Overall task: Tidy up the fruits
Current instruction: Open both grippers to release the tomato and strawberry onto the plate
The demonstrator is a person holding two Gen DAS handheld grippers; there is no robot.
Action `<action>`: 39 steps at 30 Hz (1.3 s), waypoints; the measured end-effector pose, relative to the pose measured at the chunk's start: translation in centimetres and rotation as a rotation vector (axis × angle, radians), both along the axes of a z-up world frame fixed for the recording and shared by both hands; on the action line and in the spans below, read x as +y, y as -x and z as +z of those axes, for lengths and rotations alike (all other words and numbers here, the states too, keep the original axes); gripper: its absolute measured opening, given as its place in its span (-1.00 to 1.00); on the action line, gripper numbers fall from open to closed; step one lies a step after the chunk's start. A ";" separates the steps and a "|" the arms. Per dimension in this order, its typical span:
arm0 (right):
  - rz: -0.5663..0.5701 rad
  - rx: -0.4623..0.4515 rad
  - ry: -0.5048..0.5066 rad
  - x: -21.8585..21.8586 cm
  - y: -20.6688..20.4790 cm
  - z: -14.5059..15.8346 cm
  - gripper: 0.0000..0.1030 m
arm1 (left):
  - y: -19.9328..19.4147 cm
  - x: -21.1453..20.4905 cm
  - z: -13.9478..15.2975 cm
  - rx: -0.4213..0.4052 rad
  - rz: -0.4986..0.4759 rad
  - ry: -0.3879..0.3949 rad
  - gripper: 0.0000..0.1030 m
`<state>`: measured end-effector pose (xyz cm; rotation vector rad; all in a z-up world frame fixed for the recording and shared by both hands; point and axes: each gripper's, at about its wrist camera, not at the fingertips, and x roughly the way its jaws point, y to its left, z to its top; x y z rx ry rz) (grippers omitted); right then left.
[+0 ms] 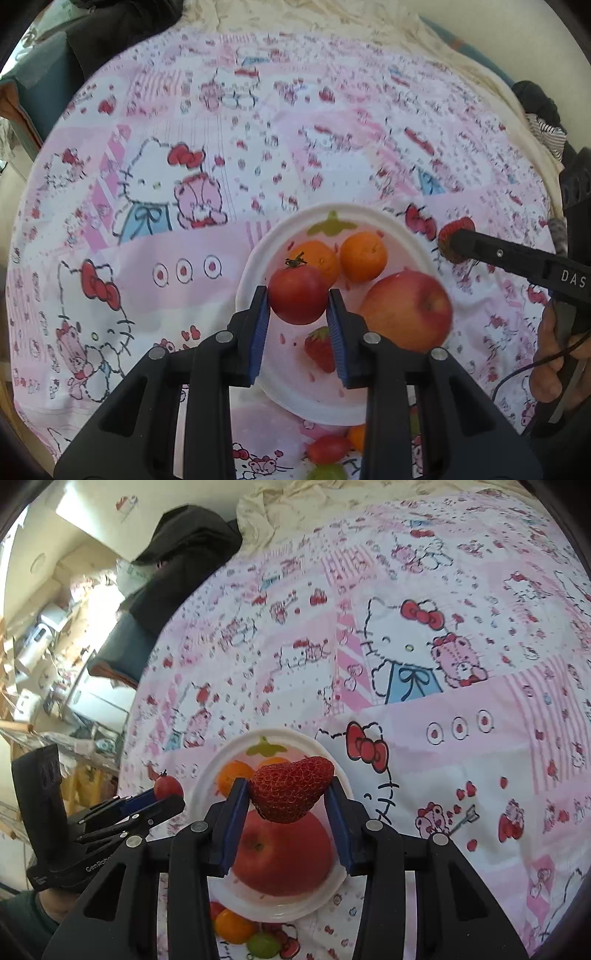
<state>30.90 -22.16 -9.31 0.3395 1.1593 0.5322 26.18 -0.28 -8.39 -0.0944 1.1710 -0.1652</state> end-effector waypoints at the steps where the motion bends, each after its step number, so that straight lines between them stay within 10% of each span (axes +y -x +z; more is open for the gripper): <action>1: -0.001 0.011 0.003 0.1 -0.2 -0.5 -0.14 | 0.0 0.1 -0.3 0.005 0.003 -0.007 -0.47; 25: -0.011 0.069 0.002 0.9 -0.9 -2.7 -0.09 | -0.1 -0.6 -2.0 0.058 -0.017 -0.021 -0.45; 31: -0.019 0.086 -0.016 0.6 -0.9 -2.6 0.30 | -0.1 -0.4 -2.3 0.078 -0.017 -0.014 -0.44; 33: -0.023 0.089 -0.026 0.5 -0.9 -2.6 0.34 | -0.1 -0.5 -2.5 0.082 -0.015 -0.028 -0.27; 35: -0.027 0.086 -0.029 0.4 -0.9 -2.4 0.38 | 0.0 -0.4 -2.2 0.069 -0.006 -0.028 0.41; 39: -0.032 0.077 -0.031 0.2 -0.8 -2.1 0.39 | 0.2 -0.6 -1.7 0.047 -0.015 -0.027 0.45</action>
